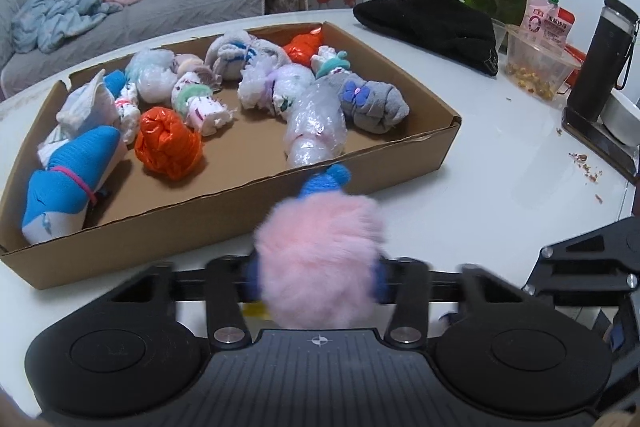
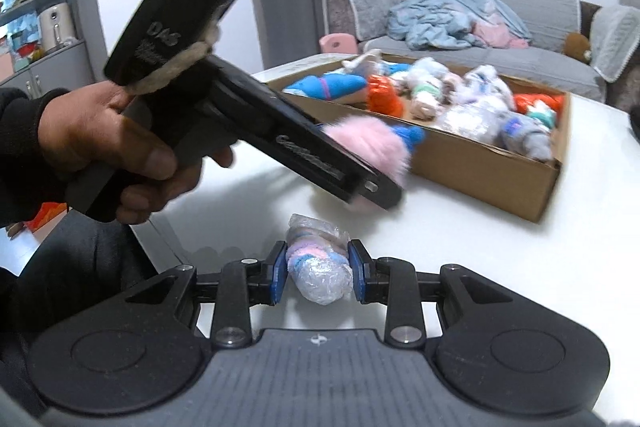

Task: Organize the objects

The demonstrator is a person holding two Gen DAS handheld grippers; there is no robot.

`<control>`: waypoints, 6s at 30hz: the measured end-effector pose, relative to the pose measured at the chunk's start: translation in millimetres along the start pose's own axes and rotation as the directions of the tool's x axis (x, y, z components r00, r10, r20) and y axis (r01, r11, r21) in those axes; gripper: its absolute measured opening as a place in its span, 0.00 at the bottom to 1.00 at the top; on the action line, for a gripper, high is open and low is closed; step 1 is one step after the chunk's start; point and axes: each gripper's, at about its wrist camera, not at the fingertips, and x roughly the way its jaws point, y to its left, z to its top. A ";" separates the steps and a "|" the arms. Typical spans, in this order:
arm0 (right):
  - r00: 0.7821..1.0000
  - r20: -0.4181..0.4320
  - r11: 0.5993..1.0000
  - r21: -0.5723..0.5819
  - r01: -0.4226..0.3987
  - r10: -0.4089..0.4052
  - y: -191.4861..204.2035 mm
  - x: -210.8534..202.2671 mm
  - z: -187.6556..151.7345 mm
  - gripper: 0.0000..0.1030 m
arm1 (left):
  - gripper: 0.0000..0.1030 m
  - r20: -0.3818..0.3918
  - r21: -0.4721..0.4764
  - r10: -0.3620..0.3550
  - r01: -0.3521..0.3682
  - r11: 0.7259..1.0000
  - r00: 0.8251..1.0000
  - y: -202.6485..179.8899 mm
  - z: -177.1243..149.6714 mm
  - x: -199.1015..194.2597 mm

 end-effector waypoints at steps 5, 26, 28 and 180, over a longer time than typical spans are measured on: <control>0.999 -0.001 0.998 0.043 0.036 -0.036 -13.7 -10.9 -3.8 0.28 | 0.42 0.009 -0.043 -0.007 0.007 0.999 1.000 5.6 -8.6 -11.4; 0.991 0.112 0.997 -0.006 0.075 -0.073 -69.4 -16.5 131.9 0.28 | 0.42 0.139 -0.171 0.070 -0.046 0.984 0.988 63.8 66.7 -92.7; 0.990 0.114 0.997 -0.003 0.078 -0.078 -75.4 -11.3 141.9 0.28 | 0.42 0.141 -0.160 0.038 -0.015 0.987 0.989 57.0 75.5 -82.2; 0.943 -0.219 0.938 0.187 0.292 -0.249 -45.1 40.0 115.8 0.99 | 1.00 0.006 -0.334 0.445 -0.418 0.845 0.896 65.5 52.7 -69.9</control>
